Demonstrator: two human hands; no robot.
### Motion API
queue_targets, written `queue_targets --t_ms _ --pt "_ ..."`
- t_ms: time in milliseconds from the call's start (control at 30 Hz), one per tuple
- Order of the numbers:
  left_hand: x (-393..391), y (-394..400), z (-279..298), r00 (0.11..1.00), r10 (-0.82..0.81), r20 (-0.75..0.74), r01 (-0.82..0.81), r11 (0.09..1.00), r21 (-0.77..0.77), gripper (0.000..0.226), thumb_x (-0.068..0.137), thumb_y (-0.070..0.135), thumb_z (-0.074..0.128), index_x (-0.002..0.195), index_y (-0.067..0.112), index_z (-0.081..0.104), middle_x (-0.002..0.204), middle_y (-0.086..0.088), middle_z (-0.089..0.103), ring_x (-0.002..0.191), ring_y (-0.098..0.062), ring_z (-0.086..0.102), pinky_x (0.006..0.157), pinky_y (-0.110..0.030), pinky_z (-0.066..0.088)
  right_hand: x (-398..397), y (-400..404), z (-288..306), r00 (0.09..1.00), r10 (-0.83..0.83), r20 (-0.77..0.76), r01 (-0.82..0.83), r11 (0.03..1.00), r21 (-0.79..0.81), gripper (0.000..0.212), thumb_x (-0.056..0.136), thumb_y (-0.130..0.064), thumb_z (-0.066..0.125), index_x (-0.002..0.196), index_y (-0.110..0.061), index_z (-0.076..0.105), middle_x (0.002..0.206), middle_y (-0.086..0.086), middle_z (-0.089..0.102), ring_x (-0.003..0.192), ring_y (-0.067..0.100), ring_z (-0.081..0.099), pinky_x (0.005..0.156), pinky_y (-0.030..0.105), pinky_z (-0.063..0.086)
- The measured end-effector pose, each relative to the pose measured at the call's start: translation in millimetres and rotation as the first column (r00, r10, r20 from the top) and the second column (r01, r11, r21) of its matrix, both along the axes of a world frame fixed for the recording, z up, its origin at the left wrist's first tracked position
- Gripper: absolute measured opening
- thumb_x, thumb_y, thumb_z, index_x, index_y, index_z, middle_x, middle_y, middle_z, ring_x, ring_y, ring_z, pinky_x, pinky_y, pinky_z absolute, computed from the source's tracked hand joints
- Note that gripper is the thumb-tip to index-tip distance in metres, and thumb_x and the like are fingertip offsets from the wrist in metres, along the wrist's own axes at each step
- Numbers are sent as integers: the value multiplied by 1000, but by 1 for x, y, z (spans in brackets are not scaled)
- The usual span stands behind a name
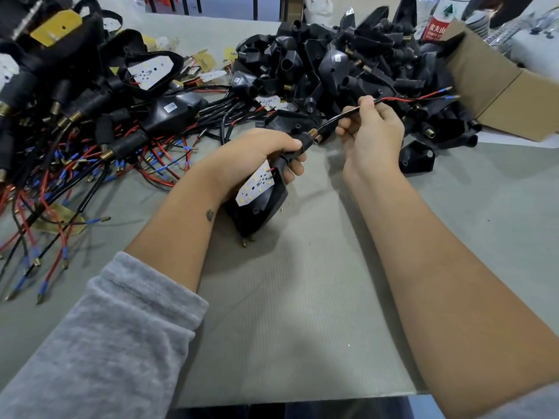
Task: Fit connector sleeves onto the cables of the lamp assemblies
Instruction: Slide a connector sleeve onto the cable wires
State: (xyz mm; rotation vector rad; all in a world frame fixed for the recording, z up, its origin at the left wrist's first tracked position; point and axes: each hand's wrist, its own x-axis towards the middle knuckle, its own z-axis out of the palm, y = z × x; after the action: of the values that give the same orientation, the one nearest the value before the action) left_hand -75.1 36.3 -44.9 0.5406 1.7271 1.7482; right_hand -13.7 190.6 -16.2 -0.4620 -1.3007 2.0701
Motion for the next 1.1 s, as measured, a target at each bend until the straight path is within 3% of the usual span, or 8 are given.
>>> queue_targets --t_ms 200,433,533,667,767,867,1000,1100 --pt "6 -5 2 995 39 -89 -41 999 -12 30 65 42 67 76 18 79 68 -4 70 57 -15 63 57 -25 51 4 -17 1 910 394 130 -406 910 86 14 97 -15 55 90 -4 61 68 3 61 51 13 51 50 24 43" --pt "27 -12 19 976 149 -161 -147 989 26 16 80 28 66 72 18 75 72 -3 70 63 -14 63 67 -26 52 8 -16 0 811 522 265 -584 747 318 17 93 -24 61 91 -7 67 65 -2 60 56 10 49 57 24 33" --pt "35 -12 25 943 269 -197 -266 963 44 11 89 19 67 82 16 75 76 0 72 69 -12 65 78 -30 49 8 -18 -1 818 465 338 -567 749 344 33 92 -27 64 104 4 65 70 -2 60 59 7 46 56 21 32" --pt "30 -12 33 898 439 -29 -438 898 43 12 92 23 57 87 14 63 85 -5 73 82 -21 67 92 -42 51 10 -22 1 869 433 237 -490 819 300 11 97 -24 59 87 -18 60 71 -5 64 51 3 50 51 19 33" --pt "29 -13 35 892 447 64 -452 886 104 12 95 21 53 92 12 58 92 -12 72 84 -28 64 95 -46 49 10 -23 2 901 393 185 -428 874 231 12 99 -24 55 89 -19 54 86 7 63 54 10 52 48 20 37" --pt "32 -11 34 890 456 17 -455 884 108 7 95 18 56 94 12 59 86 -5 68 79 -21 65 80 -37 55 8 -23 3 925 368 95 -378 915 139 12 102 -22 51 92 -15 50 85 9 60 56 12 56 51 21 46" --pt "31 -10 30 864 486 -132 -488 872 18 9 93 19 59 85 24 62 95 -1 63 102 -25 63 101 -49 49 7 -18 4 942 333 -44 -334 943 -10 11 102 -20 48 95 -13 51 83 9 61 60 15 59 59 24 52" --pt "34 -11 30 850 496 -179 -499 866 32 13 91 20 60 80 26 63 85 -5 55 89 -25 54 101 -59 44 6 -16 4 937 329 -121 -340 936 -91 11 103 -20 47 96 -13 51 86 10 64 62 16 62 64 25 54"
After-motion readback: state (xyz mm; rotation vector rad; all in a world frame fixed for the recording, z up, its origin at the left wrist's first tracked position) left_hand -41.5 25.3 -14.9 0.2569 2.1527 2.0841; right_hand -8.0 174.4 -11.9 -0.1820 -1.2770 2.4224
